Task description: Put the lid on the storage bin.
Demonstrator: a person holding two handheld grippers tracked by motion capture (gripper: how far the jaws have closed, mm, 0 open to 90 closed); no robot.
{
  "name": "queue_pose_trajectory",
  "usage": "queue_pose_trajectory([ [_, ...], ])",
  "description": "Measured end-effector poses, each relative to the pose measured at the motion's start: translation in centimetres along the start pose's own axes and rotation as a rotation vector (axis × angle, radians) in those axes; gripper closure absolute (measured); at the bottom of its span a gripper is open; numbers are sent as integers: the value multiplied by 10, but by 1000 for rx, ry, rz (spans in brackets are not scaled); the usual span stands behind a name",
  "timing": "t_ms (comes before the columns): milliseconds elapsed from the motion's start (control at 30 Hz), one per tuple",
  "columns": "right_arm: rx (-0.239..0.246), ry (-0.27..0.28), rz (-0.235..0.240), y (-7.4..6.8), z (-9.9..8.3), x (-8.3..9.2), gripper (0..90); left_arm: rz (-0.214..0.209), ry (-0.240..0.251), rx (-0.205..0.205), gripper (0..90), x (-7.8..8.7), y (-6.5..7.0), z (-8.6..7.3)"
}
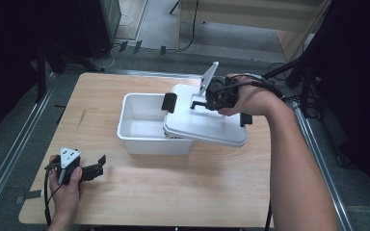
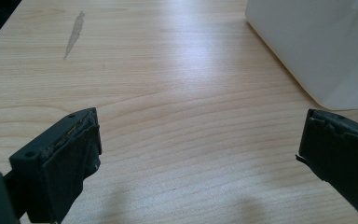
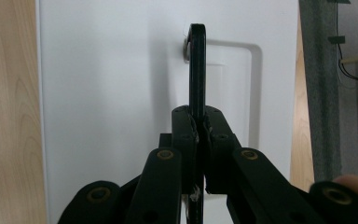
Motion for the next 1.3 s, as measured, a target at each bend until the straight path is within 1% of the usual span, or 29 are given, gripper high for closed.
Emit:
queue_pose_trajectory([
  [100, 12, 11, 11, -3, 10, -4, 858, 0, -1, 0, 0, 0, 0, 0],
  [233, 20, 21, 14, -4, 23, -5, 858, 0, -1, 2, 0, 0, 0, 0],
  [467, 54, 27, 26, -8, 44, -10, 858, 0, 2, 2, 0, 0, 0, 0],
  [533, 45, 27, 29, -8, 49, -12, 858, -2, 3, 1, 0, 0, 1, 0],
  [633, 59, 29, 38, -8, 55, -16, 859, -2, 4, -4, 0, 0, 1, 0],
  [833, 67, 27, 42, -8, 67, -24, 858, -2, 2, -9, 0, 0, 1, 0],
  [867, 79, 29, 42, -8, 70, -25, 858, -2, 3, -9, 0, 0, 1, 0],
  [900, 74, 29, 44, -9, 72, -26, 858, -4, 3, -10, 0, 0, 2, 0],
  [967, 83, 30, 44, -8, 76, -27, 858, -3, 2, -18, 0, 0, 2, 0],
  [1000, 77, 31, 47, -10, 78, -28, 858, -1, 3, -23, 0, 0, 3, 0],
  [1067, 90, 33, 47, -9, 83, -31, 858, -2, 2, -32, 0, 0, 3, 0],
  [1133, 98, 35, 54, -10, 87, -33, 859, -3, 2, -31, 0, 0, 3, 0],
  [1200, 93, 27, 58, -12, 91, -35, 858, -5, 1, -29, 0, 0, 3, 0],
  [1267, 107, 24, 60, -12, 95, -38, 858, -5, 3, -27, 0, 0, 4, 0],
  [1300, 105, 20, 63, -12, 96, -39, 858, -5, 5, -29, 0, 0, 3, 0],
])
Point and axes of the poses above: each handheld gripper's, and its own axes: x roughly backward along the jaws, z roughly out of its top, y roughly to its right, the point moved 10 cm from there along -x, roughly forward along the jaws
